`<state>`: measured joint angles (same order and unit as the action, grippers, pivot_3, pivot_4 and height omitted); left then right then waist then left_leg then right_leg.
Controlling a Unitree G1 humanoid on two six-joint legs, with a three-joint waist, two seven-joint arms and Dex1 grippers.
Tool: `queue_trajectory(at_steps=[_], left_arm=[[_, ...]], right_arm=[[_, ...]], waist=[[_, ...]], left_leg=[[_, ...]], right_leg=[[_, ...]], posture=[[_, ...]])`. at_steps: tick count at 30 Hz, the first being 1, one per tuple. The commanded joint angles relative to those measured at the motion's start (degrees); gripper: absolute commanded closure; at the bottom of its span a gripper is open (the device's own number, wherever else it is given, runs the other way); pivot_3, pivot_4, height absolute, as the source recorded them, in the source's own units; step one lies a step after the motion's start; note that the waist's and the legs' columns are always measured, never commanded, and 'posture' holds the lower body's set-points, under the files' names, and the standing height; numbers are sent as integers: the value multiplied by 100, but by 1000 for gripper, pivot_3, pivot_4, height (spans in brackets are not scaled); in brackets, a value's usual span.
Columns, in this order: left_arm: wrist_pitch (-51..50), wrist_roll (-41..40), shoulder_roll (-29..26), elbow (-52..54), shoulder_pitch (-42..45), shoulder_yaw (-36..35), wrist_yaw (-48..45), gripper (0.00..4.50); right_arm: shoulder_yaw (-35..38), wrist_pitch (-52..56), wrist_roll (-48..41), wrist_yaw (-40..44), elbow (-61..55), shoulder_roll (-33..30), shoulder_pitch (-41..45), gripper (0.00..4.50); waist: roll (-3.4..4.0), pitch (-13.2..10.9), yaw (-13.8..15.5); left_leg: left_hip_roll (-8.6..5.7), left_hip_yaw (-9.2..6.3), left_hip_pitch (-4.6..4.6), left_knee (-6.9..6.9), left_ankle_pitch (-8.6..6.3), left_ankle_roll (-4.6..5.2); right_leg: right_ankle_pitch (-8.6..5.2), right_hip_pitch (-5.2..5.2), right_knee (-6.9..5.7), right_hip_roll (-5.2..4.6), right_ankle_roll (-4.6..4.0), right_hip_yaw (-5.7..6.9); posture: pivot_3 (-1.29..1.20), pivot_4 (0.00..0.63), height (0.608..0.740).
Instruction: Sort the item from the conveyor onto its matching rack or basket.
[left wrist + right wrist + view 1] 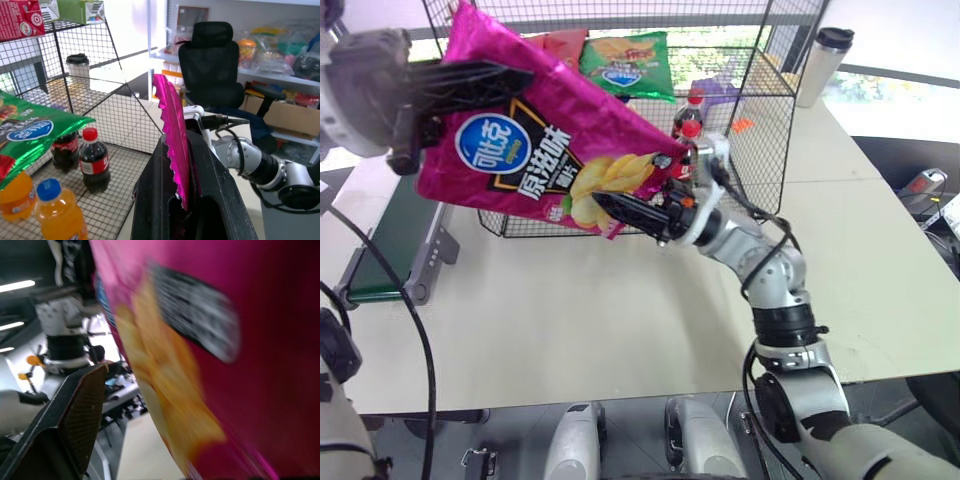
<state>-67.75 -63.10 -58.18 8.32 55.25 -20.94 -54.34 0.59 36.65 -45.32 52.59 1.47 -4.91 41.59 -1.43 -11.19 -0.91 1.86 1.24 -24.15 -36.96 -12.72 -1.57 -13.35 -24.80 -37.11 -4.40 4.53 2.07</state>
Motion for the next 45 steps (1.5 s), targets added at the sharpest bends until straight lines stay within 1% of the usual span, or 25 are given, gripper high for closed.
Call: queue_trajectory(at_steps=[1, 3, 4, 6, 10, 11, 13, 15, 18, 19, 20, 23, 24, 26, 28, 31, 34, 35, 36, 37, 39, 40, 41, 45], left_arm=[[165, 39, -44, 20, -77, -31, 39, 4500], [209, 59, -55, 13, -142, -21, 34, 4500], [249, 89, -53, 18, -170, -5, 35, 4500], [335, 160, -25, 19, -205, 29, 52, 4500], [636, 391, 32, 1, -347, 98, 44, 4500], [728, 478, 37, -35, -400, 118, 28, 4238], [727, 511, 52, -158, -401, 138, 68, 3663], [755, 492, 41, -160, -435, 123, 2, 2761], [916, 700, 71, -259, -471, 137, 113, 1440], [957, 753, 67, -286, -484, 151, 129, 900], [1121, 908, 61, -360, -550, 128, 154, 538], [1408, 1191, 39, -554, -643, 90, 214, 538], [1505, 1291, -30, -671, -710, 31, 188, 538], [1593, 1494, -162, -782, -921, -36, 227, 538], [1700, 1577, -129, -619, -1137, -44, 258, 538], [1445, 1335, 293, -33, -1361, 27, 709, 538], [1446, 1465, 662, 513, -1516, 277, 1156, 538], [1487, 1497, 854, 625, -1503, 318, 1372, 538], [1489, 1543, 1013, 722, -1488, 374, 1584, 538], [1576, 1701, 1151, 814, -1494, 478, 1778, 538], [1894, 2213, 1309, 1047, -1611, 838, 2037, 538], [1979, 2339, 1370, 1116, -1650, 927, 2110, 538], [2000, 2372, 1501, 1183, -1654, 968, 2246, 538], [2109, 2568, 1890, 1584, -2061, 1199, 2545, 538]], right_arm=[[99, -118, -121, 35, -43, 62, 133, 1875], [88, -113, -127, 41, -111, 45, 110, 2910], [87, -102, -137, 37, -152, 33, 95, 3337], [88, -75, -158, 26, -243, 3, 67, 4469], [130, -3, -186, -97, -467, -98, 5, 4469], [155, 23, -187, -138, -556, -160, -21, 4495], [179, 34, -146, -204, -694, -275, -67, 4500], [179, 14, -108, -262, -804, -375, -95, 4500], [209, -24, -85, -384, -991, -526, -112, 4500], [213, -30, -90, -418, -1029, -559, -114, 4500], [237, -47, -39, -475, -1154, -676, -147, 4500], [312, -73, 47, -624, -1431, -948, -257, 4500], [448, -52, 116, -763, -1666, -1189, -377, 4500], [934, 71, 180, -1099, -2228, -1790, -688, 4500], [1401, 159, 93, -1429, -2553, -2223, -898, 4500], [2062, 182, 123, -2012, -2897, -2725, -1084, 4500], [2372, 189, 141, -2368, -3130, -3012, -1187, 4500], [2412, 81, 306, -2497, -3146, -3068, -1193, 4500], [2419, -97, 523, -2620, -3115, -3105, -1167, 4500], [2342, -451, 1009, -2832, -2986, -3149, -1086, 4500], [1812, -1353, 2498, -3150, -2546, -3583, -1002, 4500], [1609, -1660, 2963, -3206, -2392, -3736, -998, 4500], [1449, -1970, 3343, -3259, -2211, -3872, -985, 4500], [966, -2900, 4357, -3655, -1443, -3891, -502, 4500]], waist=[[0, 0, 24], [0, 0, 22], [0, 0, 20], [0, 0, 14], [0, 0, 11], [0, 0, 11], [0, 0, 14], [0, 0, 12], [0, 0, 12], [0, 0, 11], [0, 0, 12], [1, 0, 22], [0, 0, 28], [1, 0, 50], [0, 0, 60], [-1, 0, 75], [-3, 1, 67], [-2, 1, 63], [-2, 1, 54], [-3, 1, 40], [-1, 1, 29], [-1, 1, 30], [-1, 1, 31], [0, 1, -5]], left_leg=[[0, 0, 0, 0, 0, 0], [-1, 0, -3, -1, 0, 0], [-1, 0, -3, -2, 0, 0], [-2, 0, -2, -2, 0, 0], [-1, 0, -2, -1, 0, 0], [-1, 1, -2, -1, 0, 0], [-1, 1, -2, 0, 0, 0], [-1, 1, -2, 0, 0, 0], [-1, 1, -3, 0, 0, 0], [-1, 1, -2, 0, 0, 0], [-1, 1, -2, 0, 0, 0], [-1, 2, -3, 0, 0, 0], [-1, 2, -3, 0, 0, 0], [-3, 2, -7, 0, 0, 0], [-6, 2, -17, 0, 0, 0], [-9, 6, -21, -2, -1, 1], [-7, 5, -19, -5, -1, 1], [-7, 5, -18, -5, -1, 1], [-7, 6, -17, -4, -1, 1], [-8, 6, -16, -4, -1, 2], [-10, 7, -16, -6, -1, 2], [-13, 11, -16, -6, -1, 2], [-15, 14, -15, -5, -1, 2], [-14, 18, -14, -4, -4, 8]], right_leg=[[0, 1, 0, -1, 0, 1], [0, 1, 2, -2, 0, 0], [0, 1, 2, -3, 0, 0], [0, 0, 1, -3, 0, 0], [0, 0, 1, -2, 0, 0], [0, 0, 1, -3, 0, 0], [0, 0, 1, -2, 0, 0], [0, 0, 1, -2, 0, 1], [0, 0, 2, -2, 0, 0], [0, 0, 2, -2, 0, 0], [0, 0, 2, -2, 0, 1], [0, -1, 3, -3, 0, 0], [-1, -1, 3, -3, 0, 1], [-1, -1, 6, -5, -1, 2], [-2, -6, 13, -13, 2, 3], [-4, -6, 20, -20, 1, 2], [-4, -4, 19, -17, -1, 1], [-4, -4, 19, -16, -1, 0], [-4, -4, 19, -16, -1, -1], [-4, -3, 19, -16, 0, -1], [-4, -3, 18, -16, 0, -4], [-4, -4, 18, -16, 0, -10], [-4, -5, 19, -17, 0, -13], [-5, -6, 21, -14, 2, -19]], posture=[[0, 150, 740], [0, 150, 740], [0, 150, 740], [0, 150, 740], [0, 150, 740], [0, 150, 740], [0, 150, 740], [0, 150, 740], [0, 150, 740], [0, 150, 740], [0, 150, 740], [0, 150, 740], [0, 150, 740], [0, 150, 740], [0, 150, 740], [0, 150, 740], [0, 150, 740], [0, 150, 740], [0, 150, 740], [0, 150, 740], [0, 150, 740], [0, 150, 740], [0, 150, 740], [0, 150, 740]])
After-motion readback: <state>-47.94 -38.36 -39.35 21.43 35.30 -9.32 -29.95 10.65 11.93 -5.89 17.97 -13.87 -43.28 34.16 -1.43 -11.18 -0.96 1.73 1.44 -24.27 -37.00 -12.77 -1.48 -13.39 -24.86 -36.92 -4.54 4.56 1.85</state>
